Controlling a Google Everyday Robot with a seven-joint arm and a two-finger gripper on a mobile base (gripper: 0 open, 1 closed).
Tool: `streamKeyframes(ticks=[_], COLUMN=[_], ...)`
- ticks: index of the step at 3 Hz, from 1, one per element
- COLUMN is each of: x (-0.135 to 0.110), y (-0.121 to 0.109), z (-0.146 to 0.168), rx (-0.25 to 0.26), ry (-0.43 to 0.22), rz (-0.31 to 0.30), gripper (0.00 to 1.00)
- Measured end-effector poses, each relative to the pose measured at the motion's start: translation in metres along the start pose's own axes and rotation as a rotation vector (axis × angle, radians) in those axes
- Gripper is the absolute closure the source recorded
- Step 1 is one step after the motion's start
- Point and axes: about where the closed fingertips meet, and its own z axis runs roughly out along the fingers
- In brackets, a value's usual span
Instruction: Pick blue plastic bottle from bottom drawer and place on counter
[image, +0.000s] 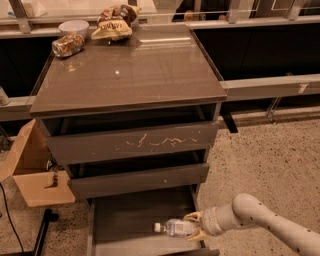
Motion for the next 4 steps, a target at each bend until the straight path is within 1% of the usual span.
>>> streamKeyframes(ticks=[1,2,3,4], x=[-0.004,-0.018,-0.069,-0.106], y=[-0.004,-0.021,-0.047,-0.062], z=[0.0,0.0,-0.017,-0.039], rx=[0.004,0.021,0.038,0.052], ry=[0.002,0.011,0.02,0.032], rz=[-0.011,-0.052,-0.122,-0.162], gripper=[1.0,1.0,1.0,1.0])
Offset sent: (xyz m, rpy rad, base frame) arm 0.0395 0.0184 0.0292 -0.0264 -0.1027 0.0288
